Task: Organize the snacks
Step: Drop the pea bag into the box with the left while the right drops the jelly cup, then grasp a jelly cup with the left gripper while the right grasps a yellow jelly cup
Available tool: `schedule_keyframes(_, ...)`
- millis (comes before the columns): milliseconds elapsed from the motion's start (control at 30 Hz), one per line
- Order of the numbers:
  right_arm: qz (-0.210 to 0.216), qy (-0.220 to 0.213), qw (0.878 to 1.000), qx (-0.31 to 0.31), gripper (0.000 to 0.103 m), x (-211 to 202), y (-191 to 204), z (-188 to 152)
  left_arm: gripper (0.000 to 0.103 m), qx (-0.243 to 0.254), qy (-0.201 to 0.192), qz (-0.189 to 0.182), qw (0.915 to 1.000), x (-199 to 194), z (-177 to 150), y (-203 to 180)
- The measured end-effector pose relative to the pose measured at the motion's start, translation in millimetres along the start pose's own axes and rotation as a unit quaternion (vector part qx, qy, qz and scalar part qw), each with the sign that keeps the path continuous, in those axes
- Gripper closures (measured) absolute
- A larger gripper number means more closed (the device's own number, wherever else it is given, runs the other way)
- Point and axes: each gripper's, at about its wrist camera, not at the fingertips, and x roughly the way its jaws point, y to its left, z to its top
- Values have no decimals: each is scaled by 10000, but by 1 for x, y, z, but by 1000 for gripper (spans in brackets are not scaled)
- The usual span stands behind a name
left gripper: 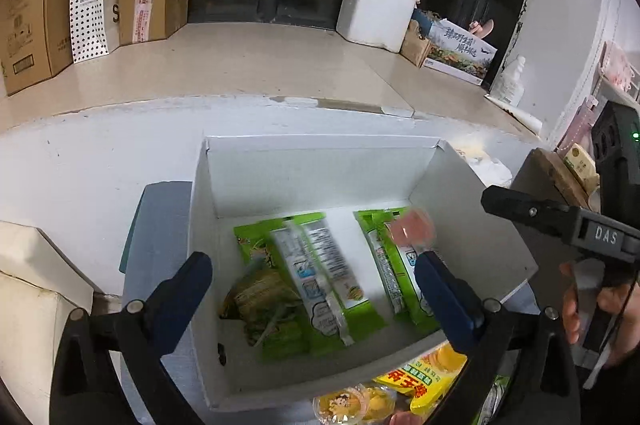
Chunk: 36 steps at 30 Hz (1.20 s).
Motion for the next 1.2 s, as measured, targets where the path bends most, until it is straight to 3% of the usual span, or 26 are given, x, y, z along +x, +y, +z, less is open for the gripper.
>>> schedule_keyframes(133, -100, -109, 9999, -77, 0, -7, -2, -2, 0, 78, -12, 95, 9999, -5, -3, -4)
schedule_keyframes(467, 56, -163, 9985, -521, 0, -32, 19, -17, 0, 334, -118, 324, 9988, -36, -24, -24)
schedule_keyframes(700, 232, -137, 9956, -896, 0, -81, 21, -92, 0, 325, -327, 172, 9988, -90, -90, -41)
schedule_keyframes(800, 240, -120, 9965, -786, 0, -105, 11, -136, 0, 26, -211, -192, 9996, -108, -130, -42)
schedule_keyframes(900, -61, -118, 9977, -660, 0, -112, 6, -172, 0, -189, -70, -197, 9996, -112, -156, -40)
schedule_keyframes(967, -9, -28, 9985, -538, 0, -105, 2, -192, 0, -298, 28, -285, 9991, -112, -169, -40)
schedule_keyframes(1200, 299, 313, 9984, -354, 0, -63, -4, -191, 0, -232, 165, -192, 9994, -109, -180, -44)
